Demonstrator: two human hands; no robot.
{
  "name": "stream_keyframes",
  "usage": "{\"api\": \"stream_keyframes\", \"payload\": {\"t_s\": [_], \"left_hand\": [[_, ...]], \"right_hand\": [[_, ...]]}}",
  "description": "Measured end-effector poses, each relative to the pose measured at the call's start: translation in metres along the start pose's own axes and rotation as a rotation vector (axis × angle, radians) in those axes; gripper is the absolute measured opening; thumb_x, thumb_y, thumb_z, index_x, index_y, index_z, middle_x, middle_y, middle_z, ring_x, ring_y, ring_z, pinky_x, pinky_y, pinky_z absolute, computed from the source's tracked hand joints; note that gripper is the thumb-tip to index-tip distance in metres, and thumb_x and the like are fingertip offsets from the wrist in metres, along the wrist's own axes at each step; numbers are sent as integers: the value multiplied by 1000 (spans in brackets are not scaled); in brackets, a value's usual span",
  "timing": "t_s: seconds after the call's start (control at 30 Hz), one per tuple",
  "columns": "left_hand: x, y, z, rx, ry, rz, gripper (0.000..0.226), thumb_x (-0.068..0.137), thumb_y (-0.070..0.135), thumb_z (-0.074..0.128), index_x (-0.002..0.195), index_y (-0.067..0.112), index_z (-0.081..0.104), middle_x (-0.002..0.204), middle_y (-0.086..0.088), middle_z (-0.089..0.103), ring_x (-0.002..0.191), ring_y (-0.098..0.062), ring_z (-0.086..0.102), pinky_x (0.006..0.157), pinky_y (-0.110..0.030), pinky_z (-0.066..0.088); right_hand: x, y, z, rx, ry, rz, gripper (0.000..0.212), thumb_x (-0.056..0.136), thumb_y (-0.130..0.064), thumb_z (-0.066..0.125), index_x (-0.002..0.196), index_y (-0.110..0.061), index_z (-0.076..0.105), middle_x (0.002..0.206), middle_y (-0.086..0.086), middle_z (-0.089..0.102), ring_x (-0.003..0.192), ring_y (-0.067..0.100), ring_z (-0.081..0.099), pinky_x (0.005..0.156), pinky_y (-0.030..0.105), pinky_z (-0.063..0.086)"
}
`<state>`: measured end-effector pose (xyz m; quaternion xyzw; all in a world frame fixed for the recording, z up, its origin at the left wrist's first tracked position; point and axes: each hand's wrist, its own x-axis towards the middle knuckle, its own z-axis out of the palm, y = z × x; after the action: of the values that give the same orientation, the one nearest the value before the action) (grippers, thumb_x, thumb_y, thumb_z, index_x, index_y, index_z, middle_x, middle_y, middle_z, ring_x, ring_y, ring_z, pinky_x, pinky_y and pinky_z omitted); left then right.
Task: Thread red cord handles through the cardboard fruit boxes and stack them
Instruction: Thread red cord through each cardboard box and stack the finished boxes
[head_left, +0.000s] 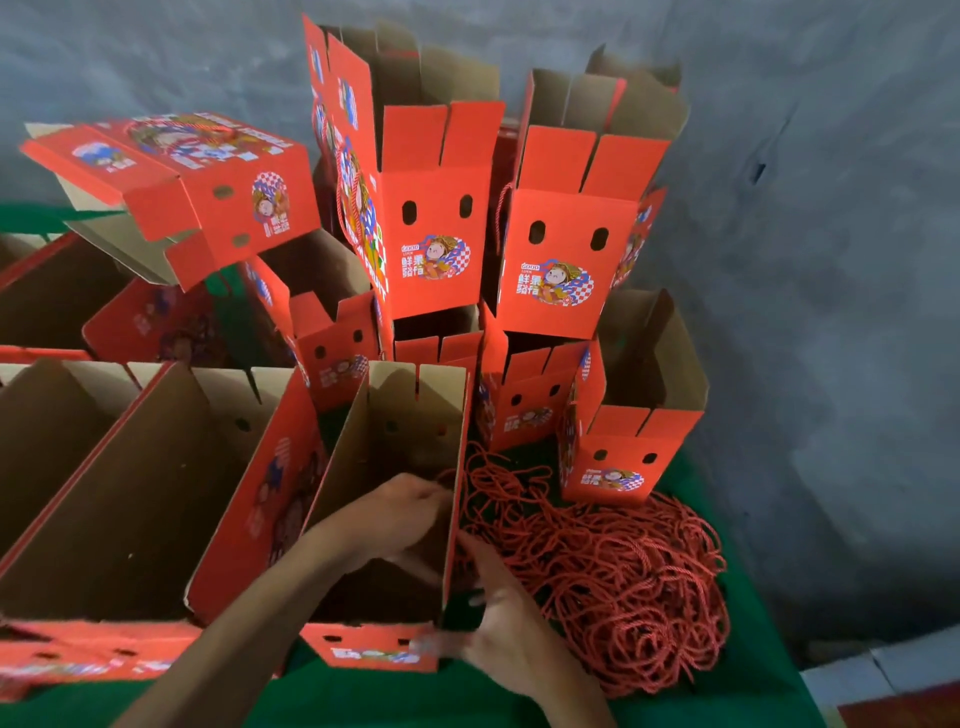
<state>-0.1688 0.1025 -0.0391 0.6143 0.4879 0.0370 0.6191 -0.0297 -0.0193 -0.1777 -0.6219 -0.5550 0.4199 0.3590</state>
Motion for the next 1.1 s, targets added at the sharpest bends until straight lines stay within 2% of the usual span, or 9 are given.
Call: {"api": "stream_keyframes", "payload": {"t_s": [0.13,0.27,0.4,0.53,0.67,0.77,0.93,1.0,1.1], "left_hand": [[4,4,8,-56,-67,79,29,108,23,44,116,28,71,103,-8,78,88,-31,77,77,-39,64],[3,8,22,46,-144,365,30,107,31,46,112,29,75,107,7,77,99,-18,75,86,-32,61],[-7,6,28,277,305,883,30,105,37,47,128,28,64,132,19,62,127,-4,58,105,-31,51],[-6,-11,2,339,742,1091,35,106,25,45,136,15,60,149,9,50,144,-14,41,119,-40,35],[14,-57,0,-94,849,786,50,107,50,30,154,34,34,161,15,32,150,-7,28,123,-35,27],[38,-90,15,-457,697,448,49,97,73,27,143,60,32,162,16,30,147,-8,33,119,-50,33],[68,-122,45,-584,488,192,43,88,84,31,123,65,47,129,-9,67,107,-26,72,88,-46,58],[69,-126,46,-566,465,184,65,78,94,32,132,61,45,128,-8,69,110,-27,70,93,-50,57],[60,-121,46,-414,491,320,60,85,88,28,142,68,29,151,12,49,136,-15,50,112,-51,41]], "right_hand": [[-1,3,-17,91,157,-5,64,77,-62,84,133,-55,54,116,-21,71,105,2,68,85,20,56],[-8,10,-28,43,611,12,32,86,-59,72,96,-28,67,92,-15,69,83,6,69,73,37,58],[-16,13,-20,-256,634,-124,30,102,-53,58,92,-25,64,86,-15,63,76,3,63,65,33,55],[-27,17,9,-469,342,-247,29,105,-48,51,133,-47,57,143,-21,39,119,-7,52,95,15,54],[-33,21,30,-629,276,-109,69,101,-41,51,153,-67,14,169,-4,3,143,5,32,118,32,39],[-30,19,44,-752,237,-89,85,95,-28,62,154,-61,10,171,11,-18,154,22,18,121,39,32],[-10,8,44,-837,198,22,66,95,-27,62,148,-47,27,166,25,8,149,40,33,119,46,38],[-3,1,33,-839,185,5,53,96,-34,63,140,-43,34,160,22,17,143,37,38,116,44,42],[-2,-14,10,-824,202,-61,43,93,-47,62,130,-43,40,150,12,23,134,30,43,106,37,48]]}}
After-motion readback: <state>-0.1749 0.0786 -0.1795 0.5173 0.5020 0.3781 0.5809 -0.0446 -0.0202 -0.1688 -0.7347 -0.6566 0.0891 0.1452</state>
